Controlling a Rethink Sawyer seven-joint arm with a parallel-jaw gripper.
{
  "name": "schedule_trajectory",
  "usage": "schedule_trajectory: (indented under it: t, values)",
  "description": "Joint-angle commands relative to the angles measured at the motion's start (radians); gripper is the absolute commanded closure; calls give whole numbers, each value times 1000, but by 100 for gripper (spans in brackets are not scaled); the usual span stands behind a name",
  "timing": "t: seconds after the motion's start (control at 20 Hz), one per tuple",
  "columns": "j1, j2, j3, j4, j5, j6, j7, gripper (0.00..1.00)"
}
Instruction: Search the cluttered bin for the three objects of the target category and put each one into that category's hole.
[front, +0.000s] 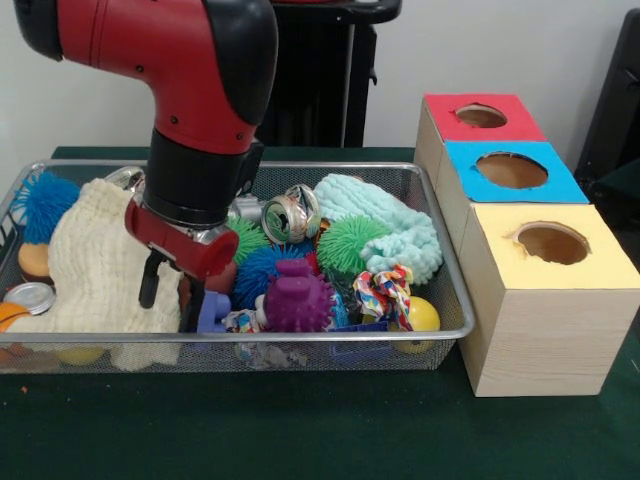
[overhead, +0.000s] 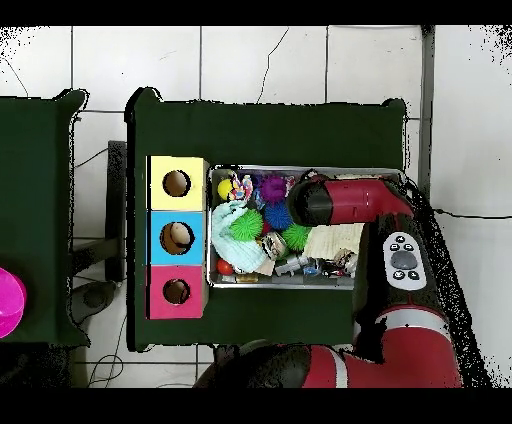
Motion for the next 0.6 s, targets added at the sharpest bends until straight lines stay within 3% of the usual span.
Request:
schedule_trajectory:
  t: [0.05,0.6]
  values:
    - [21,66,29,-81,-77,129,-197,0]
    - [24,73,11,-116,-66,325,-227,0]
